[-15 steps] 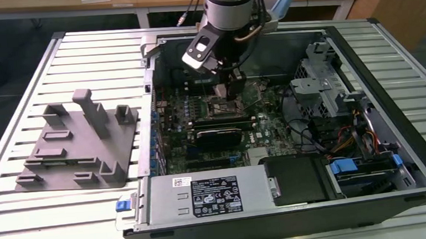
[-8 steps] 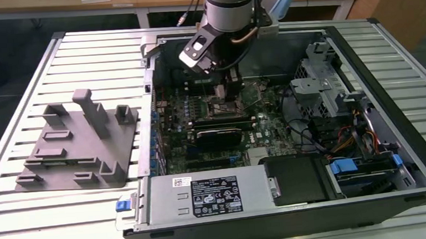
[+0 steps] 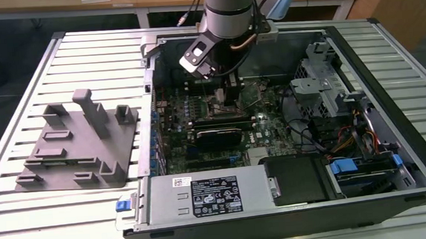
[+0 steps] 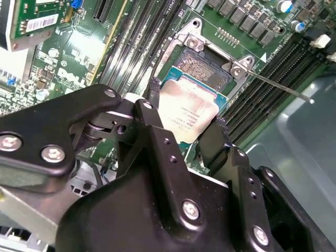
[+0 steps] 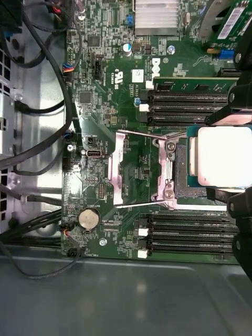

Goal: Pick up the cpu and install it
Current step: 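Place the cpu into insertion slot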

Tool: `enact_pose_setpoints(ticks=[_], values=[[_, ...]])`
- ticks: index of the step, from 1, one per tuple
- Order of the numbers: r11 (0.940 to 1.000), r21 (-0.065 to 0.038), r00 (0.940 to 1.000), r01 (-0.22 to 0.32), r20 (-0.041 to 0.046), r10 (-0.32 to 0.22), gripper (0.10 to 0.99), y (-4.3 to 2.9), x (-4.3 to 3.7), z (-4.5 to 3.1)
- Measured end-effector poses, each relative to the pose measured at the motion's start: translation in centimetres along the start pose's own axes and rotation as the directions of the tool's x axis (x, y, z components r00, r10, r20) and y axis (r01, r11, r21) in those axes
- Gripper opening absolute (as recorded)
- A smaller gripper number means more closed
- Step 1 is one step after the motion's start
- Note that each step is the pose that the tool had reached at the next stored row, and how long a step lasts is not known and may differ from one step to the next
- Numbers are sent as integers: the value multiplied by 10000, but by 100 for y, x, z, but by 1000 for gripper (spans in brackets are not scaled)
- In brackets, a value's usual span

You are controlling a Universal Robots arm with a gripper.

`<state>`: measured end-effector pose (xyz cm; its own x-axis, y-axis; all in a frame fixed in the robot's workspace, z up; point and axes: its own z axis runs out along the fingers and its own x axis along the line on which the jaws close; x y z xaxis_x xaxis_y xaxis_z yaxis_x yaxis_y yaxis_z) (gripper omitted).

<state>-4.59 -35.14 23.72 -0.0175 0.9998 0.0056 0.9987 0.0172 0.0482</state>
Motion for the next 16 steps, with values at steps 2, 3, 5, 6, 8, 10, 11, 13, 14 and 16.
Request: enact_pose_setpoints(ticks=[2,3,5,6,8,10,11,13,14,16], values=[[10000,0,10000,67,-2,-67,541,-2,0,32],[9999,1,9999,105,-5,-105,541,-2,0,46],[9998,1,9998,183,-8,-183,541,-3,0,71],[9998,1,9998,219,-10,-219,541,-4,1,83],[9996,1,9996,270,-13,-270,541,-5,6,107],[9996,1,9996,287,-14,-287,541,-6,10,132],[9996,2,9996,288,-13,-288,541,-6,10,144],[9996,1,9996,287,-14,-287,541,-8,13,167],[9996,2,9996,284,-14,-284,541,-8,14,175],[9997,1,9997,235,-12,-235,541,-9,17,187]])
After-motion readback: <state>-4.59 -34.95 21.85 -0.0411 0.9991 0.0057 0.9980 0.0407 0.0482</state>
